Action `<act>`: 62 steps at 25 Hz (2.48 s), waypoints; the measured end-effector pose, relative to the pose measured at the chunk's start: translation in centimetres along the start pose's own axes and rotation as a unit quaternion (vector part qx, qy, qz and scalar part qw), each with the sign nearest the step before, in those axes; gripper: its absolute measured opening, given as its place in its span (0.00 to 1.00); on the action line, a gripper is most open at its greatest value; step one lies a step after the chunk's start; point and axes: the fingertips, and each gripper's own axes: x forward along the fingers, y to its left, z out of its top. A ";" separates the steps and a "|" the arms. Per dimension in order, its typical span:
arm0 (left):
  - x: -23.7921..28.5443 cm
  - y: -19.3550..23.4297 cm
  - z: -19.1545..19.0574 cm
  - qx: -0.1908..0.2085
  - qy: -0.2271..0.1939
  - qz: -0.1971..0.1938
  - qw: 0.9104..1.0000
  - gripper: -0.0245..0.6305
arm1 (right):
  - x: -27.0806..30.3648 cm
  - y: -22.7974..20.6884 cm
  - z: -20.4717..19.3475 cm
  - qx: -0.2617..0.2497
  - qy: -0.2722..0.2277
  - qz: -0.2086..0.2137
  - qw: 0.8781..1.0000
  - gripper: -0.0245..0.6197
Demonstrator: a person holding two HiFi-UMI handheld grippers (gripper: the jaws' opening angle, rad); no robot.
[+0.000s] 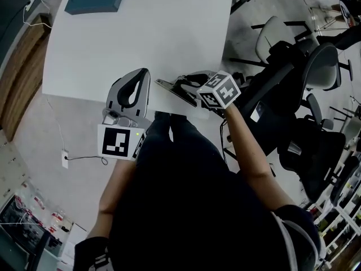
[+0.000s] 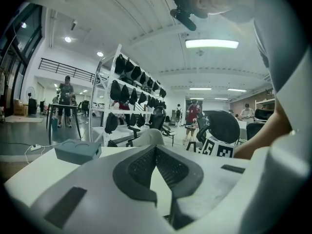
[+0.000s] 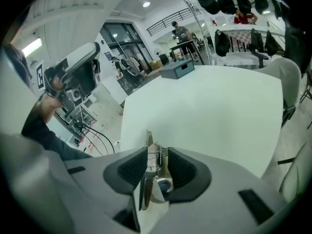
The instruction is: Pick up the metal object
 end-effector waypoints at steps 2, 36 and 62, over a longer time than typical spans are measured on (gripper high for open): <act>-0.2 0.3 -0.2 -0.002 0.003 0.005 1.000 0.07 | 0.5 0.0 -0.2 0.001 0.019 0.013 1.000 0.25; 1.0 -2.1 5.0 0.040 -0.051 -0.039 0.997 0.07 | -12.5 0.8 8.1 0.052 -0.211 -0.157 0.963 0.08; 1.6 -8.6 20.7 0.101 -0.172 -0.061 0.978 0.07 | -38.8 10.4 17.2 -0.137 -0.508 -0.447 0.723 0.08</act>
